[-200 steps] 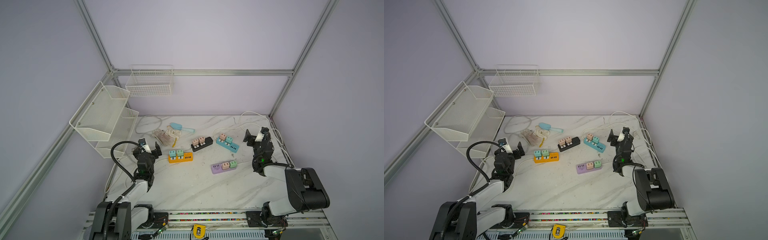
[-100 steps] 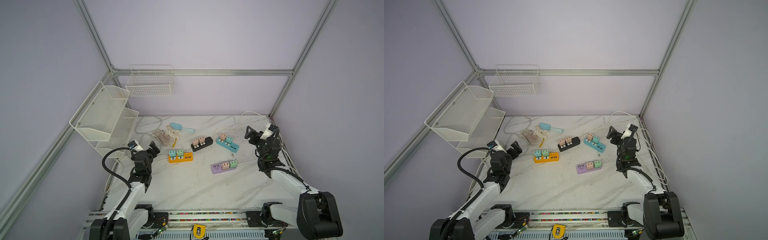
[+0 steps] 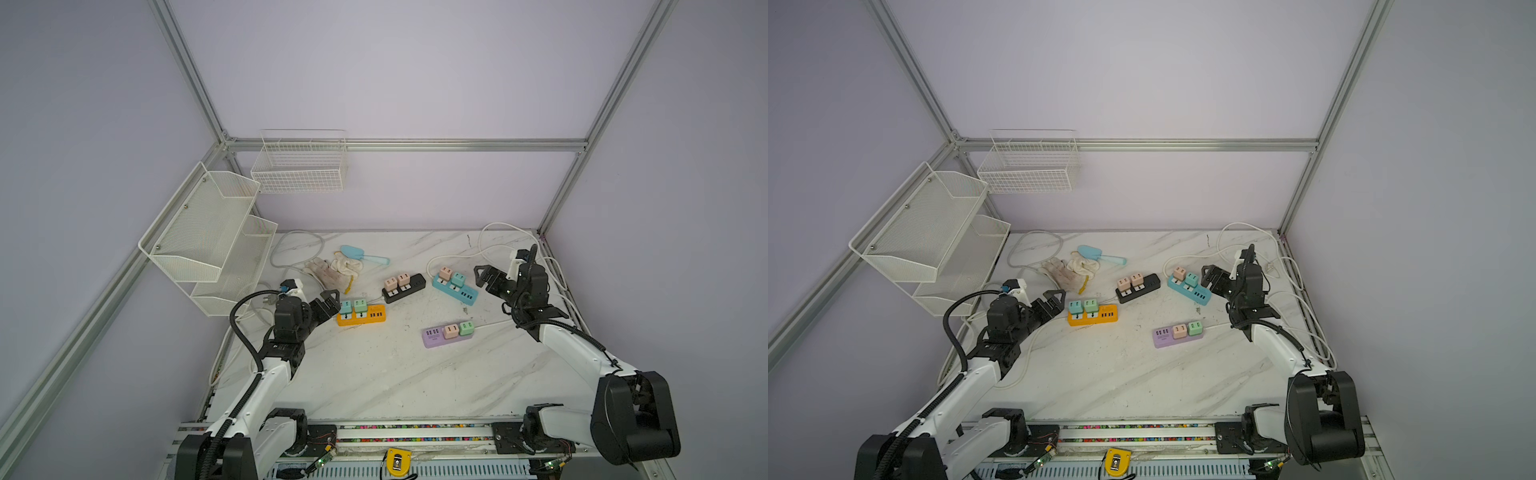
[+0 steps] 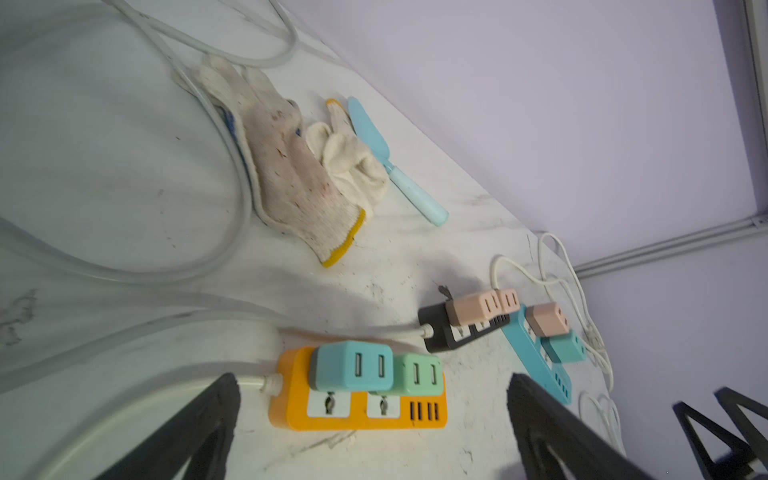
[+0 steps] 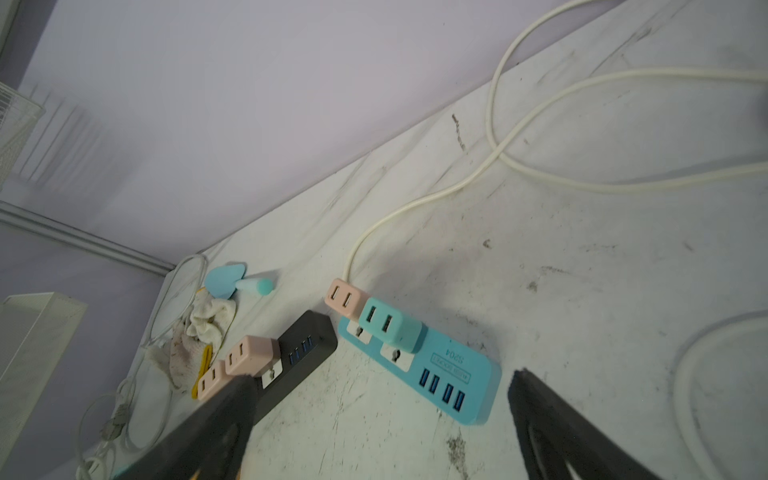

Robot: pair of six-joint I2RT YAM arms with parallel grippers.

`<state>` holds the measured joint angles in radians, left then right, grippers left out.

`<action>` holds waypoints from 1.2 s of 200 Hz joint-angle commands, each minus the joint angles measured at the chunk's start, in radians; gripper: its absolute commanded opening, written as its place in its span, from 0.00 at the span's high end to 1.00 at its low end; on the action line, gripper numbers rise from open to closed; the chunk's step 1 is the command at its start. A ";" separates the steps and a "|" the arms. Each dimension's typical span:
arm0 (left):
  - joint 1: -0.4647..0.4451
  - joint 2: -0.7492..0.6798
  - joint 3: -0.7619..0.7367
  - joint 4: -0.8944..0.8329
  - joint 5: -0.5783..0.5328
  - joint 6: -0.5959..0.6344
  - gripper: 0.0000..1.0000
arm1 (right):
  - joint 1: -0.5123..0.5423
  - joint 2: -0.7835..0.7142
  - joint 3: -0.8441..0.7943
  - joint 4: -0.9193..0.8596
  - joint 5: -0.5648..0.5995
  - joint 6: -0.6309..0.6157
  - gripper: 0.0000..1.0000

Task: Pull the plug off the socket
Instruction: 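Move the left gripper toward the purple power strip while the right gripper follows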

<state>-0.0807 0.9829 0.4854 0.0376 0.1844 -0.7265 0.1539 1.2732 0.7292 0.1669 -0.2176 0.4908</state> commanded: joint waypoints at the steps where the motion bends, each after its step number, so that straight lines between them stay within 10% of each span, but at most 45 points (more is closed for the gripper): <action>1: -0.083 -0.041 0.111 -0.098 0.059 -0.025 0.00 | 0.055 -0.029 0.018 -0.142 0.019 0.045 0.02; 102: -0.559 0.161 0.190 -0.058 -0.008 -0.150 0.14 | 0.119 -0.171 -0.031 -0.459 0.034 0.098 0.02; 240: -0.733 0.612 0.277 0.256 -0.020 -0.114 0.40 | 0.118 -0.220 -0.064 -0.443 0.022 0.111 0.03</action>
<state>-0.8108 1.5642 0.6937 0.1951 0.1875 -0.8532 0.2699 1.0695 0.6594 -0.2783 -0.2058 0.5869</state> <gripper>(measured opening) 0.606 0.975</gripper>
